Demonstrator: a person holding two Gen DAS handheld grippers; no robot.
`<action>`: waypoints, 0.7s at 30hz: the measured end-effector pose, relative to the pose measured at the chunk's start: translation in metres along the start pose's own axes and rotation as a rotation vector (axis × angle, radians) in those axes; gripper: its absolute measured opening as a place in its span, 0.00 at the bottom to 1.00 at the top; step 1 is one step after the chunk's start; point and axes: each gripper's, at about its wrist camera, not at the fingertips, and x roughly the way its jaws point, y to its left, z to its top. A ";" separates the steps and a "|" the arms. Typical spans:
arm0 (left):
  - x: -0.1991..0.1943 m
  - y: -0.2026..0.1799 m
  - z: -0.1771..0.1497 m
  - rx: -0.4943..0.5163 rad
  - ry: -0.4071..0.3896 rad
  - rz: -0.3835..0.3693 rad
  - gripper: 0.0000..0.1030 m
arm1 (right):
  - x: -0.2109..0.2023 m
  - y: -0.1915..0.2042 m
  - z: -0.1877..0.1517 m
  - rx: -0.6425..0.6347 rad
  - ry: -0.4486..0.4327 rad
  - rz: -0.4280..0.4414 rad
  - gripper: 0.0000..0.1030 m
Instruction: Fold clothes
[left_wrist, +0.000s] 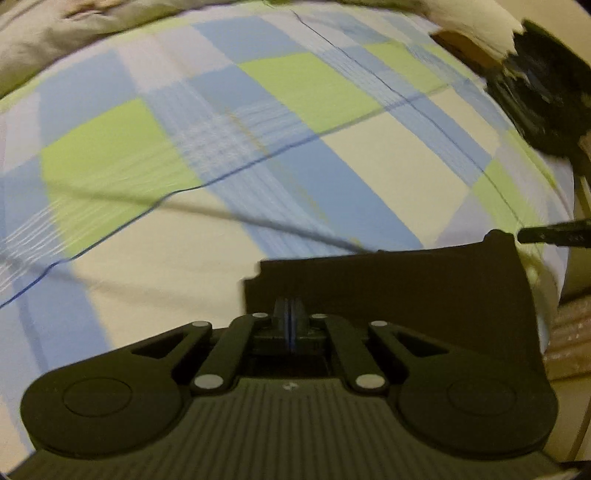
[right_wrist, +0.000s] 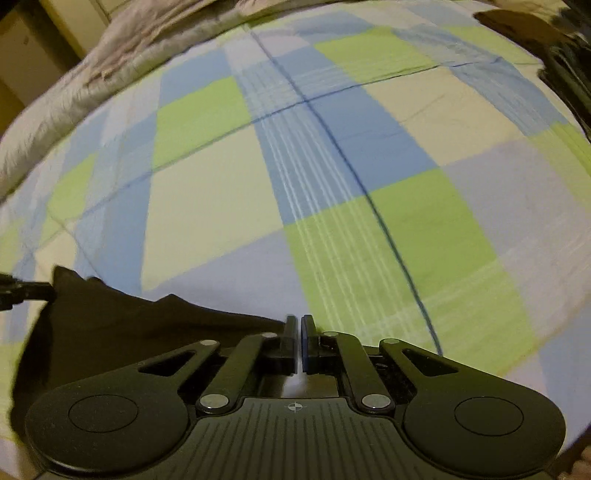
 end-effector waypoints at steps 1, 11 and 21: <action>-0.012 0.004 -0.008 -0.019 -0.005 0.000 0.00 | -0.008 0.003 -0.002 -0.010 -0.007 0.023 0.04; -0.076 -0.001 -0.124 -0.113 0.083 -0.026 0.11 | -0.033 0.098 -0.086 -0.137 0.061 0.217 0.69; -0.051 0.009 -0.157 0.054 0.120 -0.107 0.00 | -0.007 0.199 -0.114 -0.259 0.114 0.261 0.68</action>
